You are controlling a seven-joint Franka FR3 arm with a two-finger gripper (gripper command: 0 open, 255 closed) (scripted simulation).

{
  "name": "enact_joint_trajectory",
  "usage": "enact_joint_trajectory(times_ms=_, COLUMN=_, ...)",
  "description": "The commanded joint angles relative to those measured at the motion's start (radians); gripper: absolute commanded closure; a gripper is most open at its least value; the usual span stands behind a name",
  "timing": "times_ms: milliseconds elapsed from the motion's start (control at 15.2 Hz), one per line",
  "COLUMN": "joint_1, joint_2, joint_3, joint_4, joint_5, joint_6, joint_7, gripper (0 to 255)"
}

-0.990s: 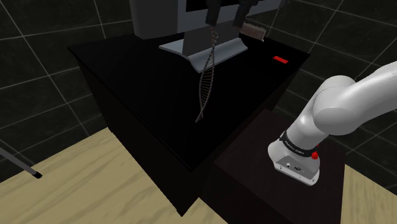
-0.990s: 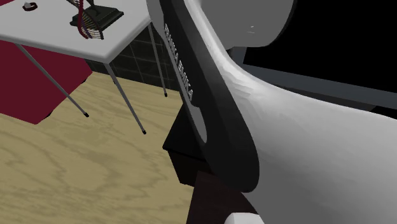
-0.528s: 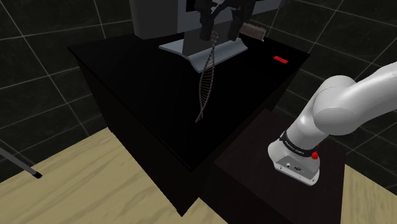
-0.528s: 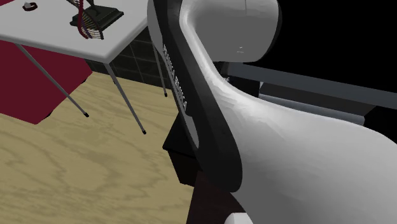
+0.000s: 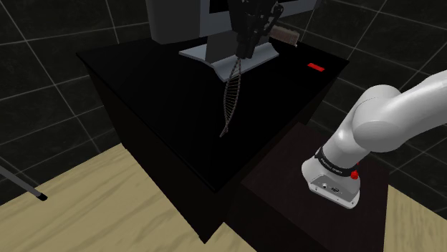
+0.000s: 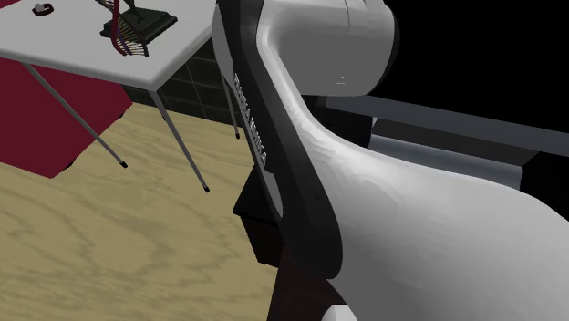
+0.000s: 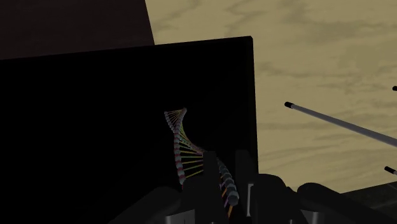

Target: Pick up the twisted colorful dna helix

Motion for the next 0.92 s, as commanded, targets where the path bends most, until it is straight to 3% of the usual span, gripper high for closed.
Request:
enact_joint_trajectory(times_ms=0, joint_1=0.0, joint_2=0.0, joint_3=0.0, joint_4=0.0, joint_5=0.0, joint_6=0.0, joint_7=0.0, gripper=255)
enact_joint_trajectory(times_ms=198, joint_1=-0.001, joint_2=0.002, joint_3=0.0, joint_4=0.003, joint_5=-0.001, joint_6=-0.002, joint_7=0.0, gripper=255)
enact_joint_trajectory(times_ms=858, joint_1=-0.011, joint_2=0.052, joint_3=-0.014, joint_4=0.176, joint_5=-0.022, joint_6=-0.123, joint_7=0.032, gripper=255)
